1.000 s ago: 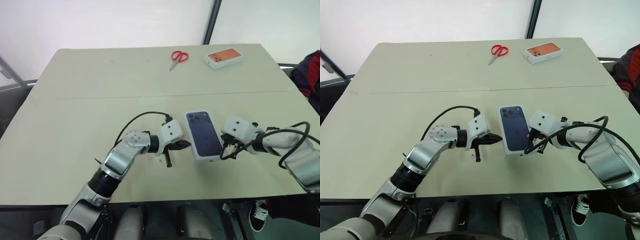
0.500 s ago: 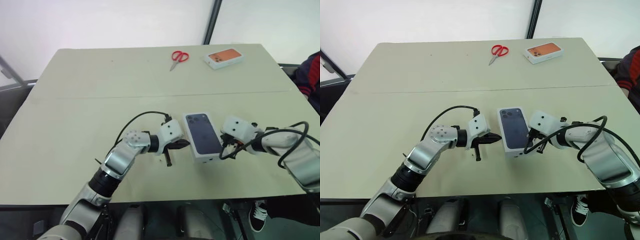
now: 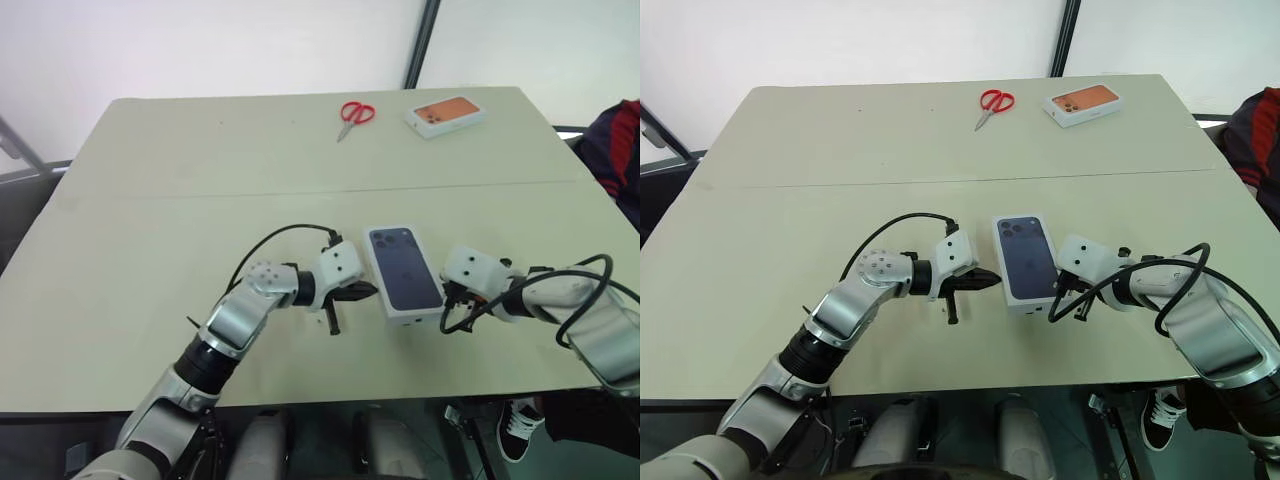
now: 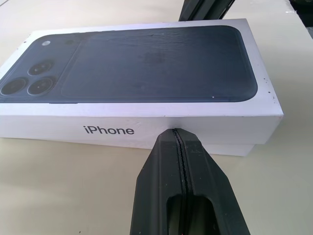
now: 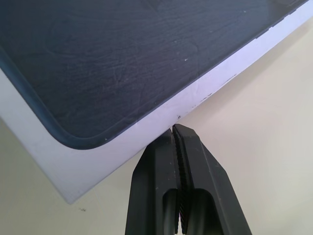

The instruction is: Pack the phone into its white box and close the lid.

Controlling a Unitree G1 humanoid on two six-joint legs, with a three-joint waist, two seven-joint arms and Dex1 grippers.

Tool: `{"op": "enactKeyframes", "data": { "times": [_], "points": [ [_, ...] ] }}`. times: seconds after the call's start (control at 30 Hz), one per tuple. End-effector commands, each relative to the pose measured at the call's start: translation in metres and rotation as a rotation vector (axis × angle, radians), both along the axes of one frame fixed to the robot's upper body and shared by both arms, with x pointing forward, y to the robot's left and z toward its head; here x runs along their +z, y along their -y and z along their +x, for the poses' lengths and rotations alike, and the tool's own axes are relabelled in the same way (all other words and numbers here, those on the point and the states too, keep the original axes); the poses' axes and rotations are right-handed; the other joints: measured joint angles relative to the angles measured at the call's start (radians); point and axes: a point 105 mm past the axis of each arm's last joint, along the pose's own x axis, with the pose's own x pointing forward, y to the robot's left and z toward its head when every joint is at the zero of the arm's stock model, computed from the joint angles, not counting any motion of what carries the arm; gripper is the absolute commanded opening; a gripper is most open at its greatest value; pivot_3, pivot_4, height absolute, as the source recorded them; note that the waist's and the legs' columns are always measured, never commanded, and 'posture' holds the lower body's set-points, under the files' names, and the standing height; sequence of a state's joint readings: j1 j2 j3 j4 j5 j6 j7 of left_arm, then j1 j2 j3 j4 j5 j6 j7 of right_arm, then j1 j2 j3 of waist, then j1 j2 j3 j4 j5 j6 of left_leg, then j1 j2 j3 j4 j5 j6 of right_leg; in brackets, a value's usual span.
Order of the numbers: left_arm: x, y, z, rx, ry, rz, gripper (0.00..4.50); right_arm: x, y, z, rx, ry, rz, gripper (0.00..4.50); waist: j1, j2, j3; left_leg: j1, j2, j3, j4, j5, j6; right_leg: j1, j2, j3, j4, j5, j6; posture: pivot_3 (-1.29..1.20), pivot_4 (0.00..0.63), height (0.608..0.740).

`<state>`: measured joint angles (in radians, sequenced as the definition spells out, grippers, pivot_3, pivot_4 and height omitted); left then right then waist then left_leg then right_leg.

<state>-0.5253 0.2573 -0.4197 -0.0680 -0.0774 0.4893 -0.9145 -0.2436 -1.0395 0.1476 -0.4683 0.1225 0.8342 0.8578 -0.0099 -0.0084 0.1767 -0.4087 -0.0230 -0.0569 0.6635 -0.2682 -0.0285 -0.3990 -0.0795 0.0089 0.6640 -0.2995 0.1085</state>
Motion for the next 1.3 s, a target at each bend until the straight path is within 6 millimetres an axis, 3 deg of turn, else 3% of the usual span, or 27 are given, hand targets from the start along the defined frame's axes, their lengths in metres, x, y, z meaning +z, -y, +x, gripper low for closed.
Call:
{"op": "enactKeyframes", "data": {
  "times": [0.03,0.2,0.33,0.47,0.57,0.7,0.77,1.03,1.17,1.3],
  "points": [
    [0.008,0.005,-0.003,-0.034,0.032,-0.01,0.0,0.012,-0.004,0.0,0.038,0.054,-0.021,0.09,0.0,0.0,0.0,0.0,0.0,0.0,0.0,0.0,0.0,0.0,0.0,0.0,0.0,0.0,0.0,0.0,0.15,0.74],
    [0.008,-0.004,0.002,-0.009,0.04,0.001,0.0,0.02,0.009,0.005,0.012,0.09,-0.049,0.09,0.0,0.0,0.0,0.0,0.0,0.0,0.0,0.0,0.0,0.0,0.0,0.0,0.0,0.0,0.0,0.0,0.15,0.74],
    [0.03,-0.02,0.014,0.057,0.013,-0.107,0.0,0.044,0.025,0.013,-0.019,0.157,-0.034,0.09,0.0,0.0,0.0,0.0,0.0,0.0,0.0,0.0,0.0,0.0,0.0,0.0,0.0,0.0,0.0,0.0,0.15,0.74],
    [0.063,-0.024,0.03,0.118,0.009,-0.241,0.0,0.059,0.018,0.002,0.064,0.16,0.044,0.09,0.004,0.0,0.0,0.0,0.0,0.0,0.0,0.0,0.0,0.0,0.0,-0.001,0.0,0.0,0.0,0.0,0.15,0.74],
    [0.076,-0.006,0.043,0.14,0.045,-0.256,0.0,0.059,-0.001,-0.011,0.146,0.111,0.129,0.09,0.012,0.0,0.0,0.0,-0.001,-0.001,0.001,0.0,0.0,0.002,-0.001,-0.002,-0.001,0.0,0.0,0.0,0.15,0.74],
    [0.058,0.021,0.053,0.153,0.035,-0.151,0.0,0.04,-0.018,-0.029,0.213,0.027,0.152,0.09,0.024,-0.001,0.0,0.0,-0.002,-0.001,0.002,0.0,0.0,0.003,-0.001,-0.002,-0.001,0.0,0.001,0.0,0.15,0.74],
    [0.04,0.029,0.057,0.16,0.033,-0.054,0.0,0.027,-0.02,-0.032,0.202,0.0,0.136,0.09,0.022,-0.001,0.0,0.0,-0.003,-0.001,0.002,0.0,0.0,0.003,-0.001,-0.002,-0.001,0.0,0.001,0.0,0.15,0.74],
    [-0.012,0.031,0.051,0.134,-0.029,0.16,0.0,-0.012,-0.006,-0.035,0.098,-0.05,0.043,0.09,0.021,-0.003,-0.002,0.004,-0.003,-0.001,0.001,0.0,0.0,0.006,0.0,-0.002,-0.001,0.0,0.001,0.0,0.15,0.74],
    [-0.012,0.026,0.053,0.154,-0.041,0.137,0.0,-0.009,-0.006,-0.031,0.085,-0.017,0.051,0.09,0.021,-0.007,-0.005,0.009,-0.001,-0.002,0.001,-0.001,0.001,0.012,0.0,-0.002,-0.002,-0.001,0.001,0.0,0.15,0.74],
    [0.025,0.012,0.064,0.23,-0.014,-0.083,0.0,0.023,-0.013,-0.005,0.036,0.179,0.166,0.09,0.016,-0.008,-0.006,0.009,0.0,-0.001,0.0,-0.001,0.001,0.011,0.0,-0.001,-0.002,-0.001,0.001,0.0,0.15,0.74]
  ]
}}
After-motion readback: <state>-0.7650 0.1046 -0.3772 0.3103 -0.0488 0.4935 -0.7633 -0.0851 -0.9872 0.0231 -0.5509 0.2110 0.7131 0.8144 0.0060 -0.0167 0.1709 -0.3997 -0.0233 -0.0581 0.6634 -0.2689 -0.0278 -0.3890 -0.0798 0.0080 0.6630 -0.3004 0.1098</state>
